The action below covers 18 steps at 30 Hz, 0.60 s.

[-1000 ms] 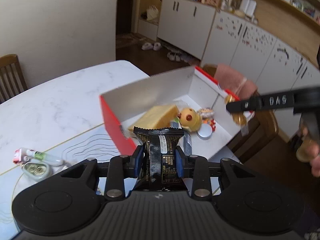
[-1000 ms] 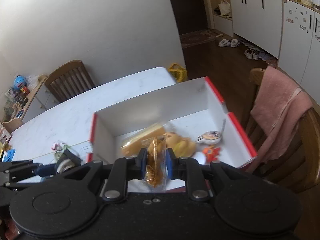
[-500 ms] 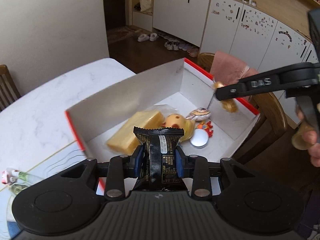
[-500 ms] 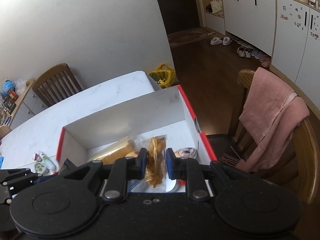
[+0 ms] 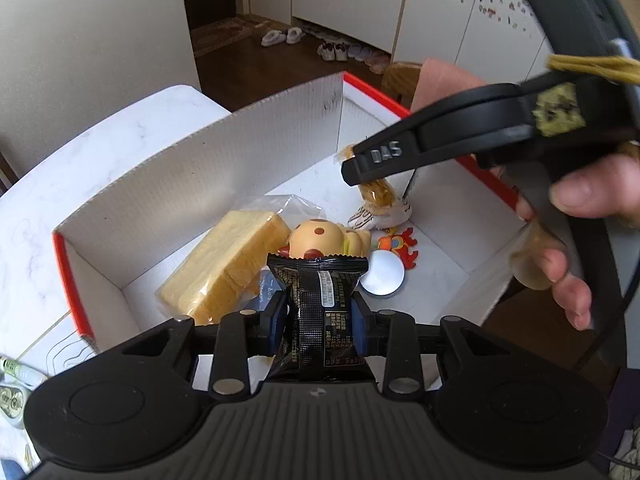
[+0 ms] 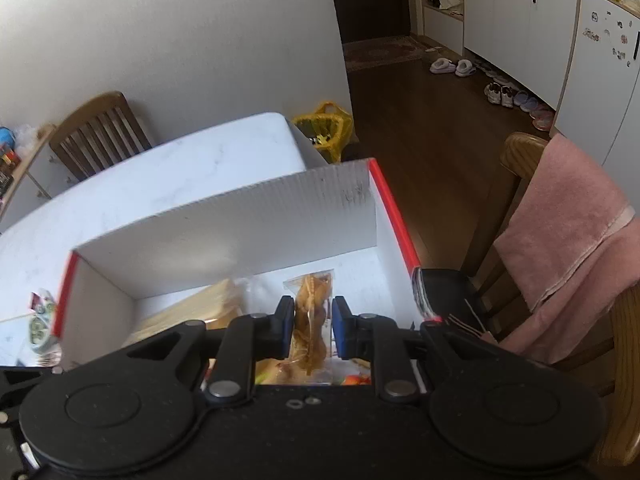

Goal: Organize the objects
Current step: 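Lower both items into the shoebox and open both tools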

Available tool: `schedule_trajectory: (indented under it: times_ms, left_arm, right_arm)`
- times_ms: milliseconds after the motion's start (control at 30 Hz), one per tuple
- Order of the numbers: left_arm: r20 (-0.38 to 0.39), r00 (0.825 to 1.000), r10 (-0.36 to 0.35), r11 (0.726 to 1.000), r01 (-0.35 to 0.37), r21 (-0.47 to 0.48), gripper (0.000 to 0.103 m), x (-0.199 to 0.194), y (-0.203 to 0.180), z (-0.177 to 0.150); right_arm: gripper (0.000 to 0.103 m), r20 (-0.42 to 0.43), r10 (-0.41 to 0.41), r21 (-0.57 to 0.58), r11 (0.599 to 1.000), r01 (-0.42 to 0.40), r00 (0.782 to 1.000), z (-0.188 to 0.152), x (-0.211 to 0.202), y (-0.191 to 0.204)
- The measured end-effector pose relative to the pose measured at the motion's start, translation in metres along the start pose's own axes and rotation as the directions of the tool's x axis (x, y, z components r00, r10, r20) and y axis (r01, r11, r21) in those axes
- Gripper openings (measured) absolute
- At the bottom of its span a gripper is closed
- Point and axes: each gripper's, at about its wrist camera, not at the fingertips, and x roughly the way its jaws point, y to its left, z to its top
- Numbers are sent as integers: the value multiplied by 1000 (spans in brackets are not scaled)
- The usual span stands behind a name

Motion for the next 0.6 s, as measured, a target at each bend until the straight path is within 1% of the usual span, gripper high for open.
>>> schedule_trajectory:
  times_ms: [233,300,367,467,567,600]
  left_arm:
    - [-52,999,-5,1000,5,-6,32,16,2,2]
    - [-66,998,-12,1000,12,-5,32,19,4,2]
    - [-74,997,-20,1000,20,-6,32,21,5,1]
    - [-84,996,-38,999,37,-20,32,24,8,2]
    - [-93,994,-58,998,57,-20,42,26,8,1]
    - [-92,994,-62,998,61,-13,48,26,7,0]
  right_arm:
    - [19,-61,-10,-43,999,7,998,1,25,1]
    - [22,-69,-11,-59,998,7,998,1,28,4]
    - [21,-74,-13,-64,998,9,997,1,30,4]
    - [24,-87,-5,-70,998,-1,996,1,32,4]
    - [27,-90,3,-78,997,-10,996,1,32,4]
    - [28,-90,5,-79,997,-12,996,1,30,4]
